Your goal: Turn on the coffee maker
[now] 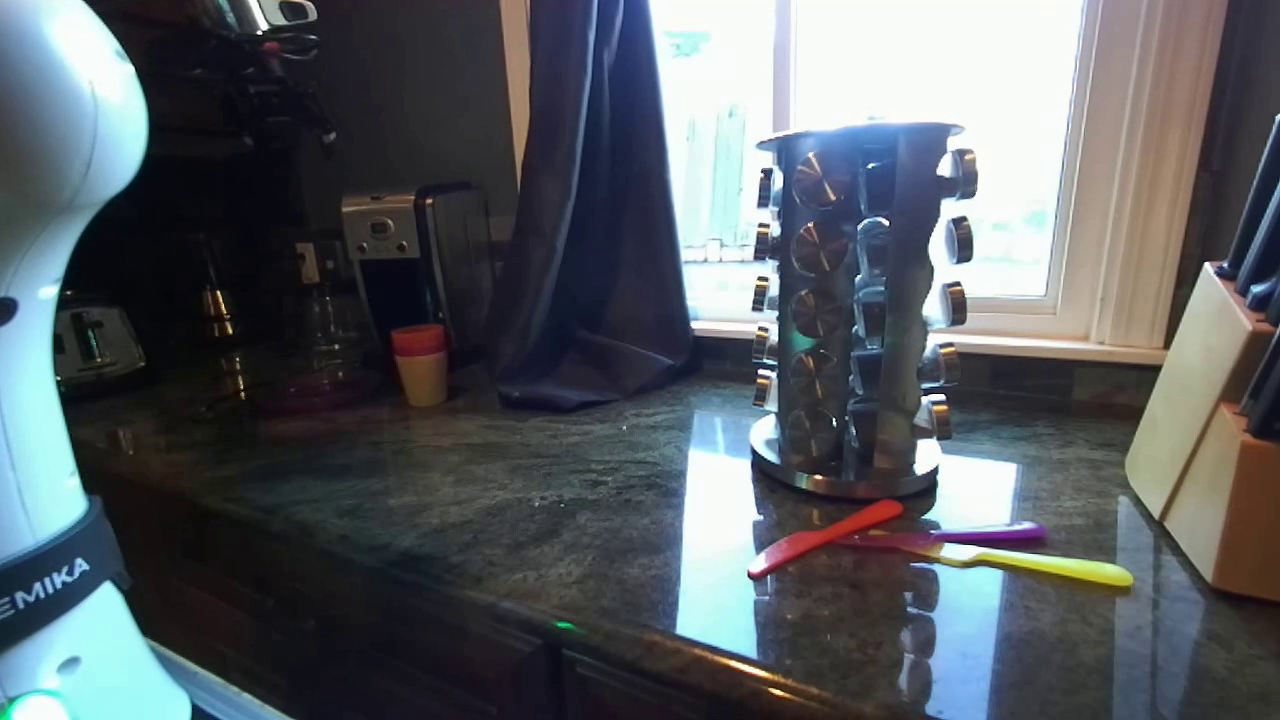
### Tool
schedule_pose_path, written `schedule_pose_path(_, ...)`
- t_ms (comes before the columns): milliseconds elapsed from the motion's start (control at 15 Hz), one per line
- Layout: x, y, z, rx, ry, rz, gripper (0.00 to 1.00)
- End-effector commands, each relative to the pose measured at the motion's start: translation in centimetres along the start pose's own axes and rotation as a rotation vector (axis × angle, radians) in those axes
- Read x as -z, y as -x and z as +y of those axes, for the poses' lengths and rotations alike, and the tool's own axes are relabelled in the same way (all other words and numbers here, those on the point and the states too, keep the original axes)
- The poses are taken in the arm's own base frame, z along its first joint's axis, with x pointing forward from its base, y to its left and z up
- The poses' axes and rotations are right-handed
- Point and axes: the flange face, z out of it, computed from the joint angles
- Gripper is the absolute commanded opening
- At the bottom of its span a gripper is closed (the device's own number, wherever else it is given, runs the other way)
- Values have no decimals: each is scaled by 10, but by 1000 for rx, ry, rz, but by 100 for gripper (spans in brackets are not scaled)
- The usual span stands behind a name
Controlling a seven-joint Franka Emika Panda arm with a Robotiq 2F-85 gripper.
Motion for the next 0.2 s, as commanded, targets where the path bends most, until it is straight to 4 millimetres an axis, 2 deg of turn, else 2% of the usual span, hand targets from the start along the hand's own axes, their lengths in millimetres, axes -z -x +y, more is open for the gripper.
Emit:
schedule_pose_path(0,0,0,-1,2,-1,-2,100)
schedule_pose_path(133,-1,1,-2,3,-2,-4,100)
